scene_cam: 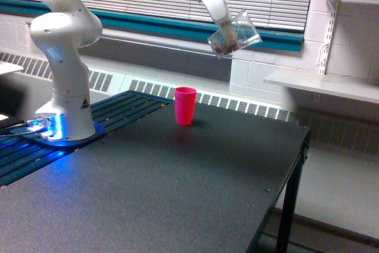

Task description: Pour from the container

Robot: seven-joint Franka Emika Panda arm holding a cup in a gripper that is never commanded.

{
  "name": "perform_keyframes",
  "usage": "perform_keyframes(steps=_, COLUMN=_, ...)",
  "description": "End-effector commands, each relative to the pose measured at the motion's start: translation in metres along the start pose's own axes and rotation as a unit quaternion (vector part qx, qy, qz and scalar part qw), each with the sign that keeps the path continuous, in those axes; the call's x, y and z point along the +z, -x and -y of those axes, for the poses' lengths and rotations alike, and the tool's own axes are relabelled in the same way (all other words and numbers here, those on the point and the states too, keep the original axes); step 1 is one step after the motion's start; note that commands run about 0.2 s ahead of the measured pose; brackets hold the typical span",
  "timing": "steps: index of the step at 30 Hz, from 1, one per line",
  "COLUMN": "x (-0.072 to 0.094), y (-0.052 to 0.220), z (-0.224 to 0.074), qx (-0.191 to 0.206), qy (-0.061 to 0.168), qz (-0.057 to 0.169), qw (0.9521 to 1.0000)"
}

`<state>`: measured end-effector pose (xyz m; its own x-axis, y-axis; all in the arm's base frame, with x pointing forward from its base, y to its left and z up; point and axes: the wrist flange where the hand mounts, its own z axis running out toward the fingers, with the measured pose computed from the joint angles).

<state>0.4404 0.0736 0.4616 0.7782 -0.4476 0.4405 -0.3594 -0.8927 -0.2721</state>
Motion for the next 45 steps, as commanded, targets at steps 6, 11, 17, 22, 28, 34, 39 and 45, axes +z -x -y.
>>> perform_keyframes(steps=6, x=0.000, y=0.045, z=0.023, qx=-0.085, qy=-0.014, qz=0.008, qw=0.9962)
perform_keyframes(steps=11, x=0.003, y=0.065, z=0.022, qx=-0.103, qy=-0.016, qz=0.021, qw=0.9943)
perform_keyframes(steps=17, x=0.004, y=0.088, z=0.017, qx=-0.129, qy=-0.016, qz=0.032, qw=0.9910)
perform_keyframes(steps=22, x=0.004, y=0.108, z=0.014, qx=-0.154, qy=-0.018, qz=0.042, qw=0.9870)
perform_keyframes(steps=28, x=0.001, y=0.130, z=0.014, qx=-0.184, qy=-0.020, qz=0.052, qw=0.9814)
perform_keyframes(steps=34, x=0.000, y=0.159, z=0.018, qx=-0.217, qy=-0.022, qz=0.064, qw=0.9738)
perform_keyframes(steps=39, x=-0.001, y=0.179, z=0.022, qx=-0.243, qy=-0.021, qz=0.070, qw=0.9673)
perform_keyframes(steps=45, x=-0.002, y=0.202, z=0.023, qx=-0.266, qy=-0.023, qz=0.082, qw=0.9601)
